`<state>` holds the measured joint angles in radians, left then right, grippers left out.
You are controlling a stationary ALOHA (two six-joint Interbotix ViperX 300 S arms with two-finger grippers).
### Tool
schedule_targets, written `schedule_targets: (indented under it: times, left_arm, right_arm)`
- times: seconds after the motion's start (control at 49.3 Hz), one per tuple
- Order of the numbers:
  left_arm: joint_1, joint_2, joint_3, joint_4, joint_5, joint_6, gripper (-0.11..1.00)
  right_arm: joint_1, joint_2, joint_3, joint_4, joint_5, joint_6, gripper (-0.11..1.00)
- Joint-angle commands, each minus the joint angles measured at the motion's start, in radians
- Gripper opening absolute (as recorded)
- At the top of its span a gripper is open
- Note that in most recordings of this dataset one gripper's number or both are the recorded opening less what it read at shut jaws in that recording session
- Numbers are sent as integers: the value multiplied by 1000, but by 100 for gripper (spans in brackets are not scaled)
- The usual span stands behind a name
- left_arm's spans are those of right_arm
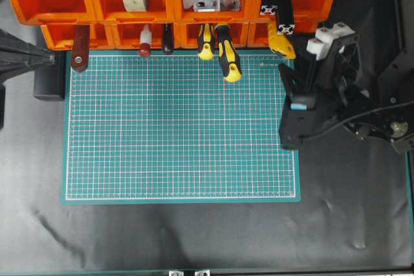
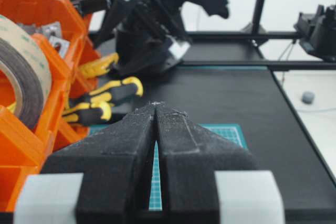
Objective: Pick cutter from container rack with right arm.
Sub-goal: 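Close the right gripper on the yellow cutter's handle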
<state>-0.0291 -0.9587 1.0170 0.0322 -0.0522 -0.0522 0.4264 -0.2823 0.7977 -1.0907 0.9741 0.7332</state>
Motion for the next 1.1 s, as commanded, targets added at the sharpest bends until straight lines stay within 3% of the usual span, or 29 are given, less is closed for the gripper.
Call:
schedule_targets:
  times: [0.0,0.487,0.629,0.791,1.075]
  left_arm:
    - [-5,9,-26,3,-6,-3,0]
    - [-11,-9,-28,3,-5,-3,0]
    - [-23,-11,-29,3,-5,-3,0]
    - [-29,-11,-29,3,-3,-3,0]
    - [-29,-17,-29,3,-2,-3,0]
  right_arm:
    - [-9,-8,-5,-23,-8,11,75]
    - [-46,9,12,-28,-69,55,69]
    - [-46,15,8,-28,-84,77,58]
    - [-44,17,5,-26,-94,84,31]
    - [3,6,-49,-26,-46,74,31]
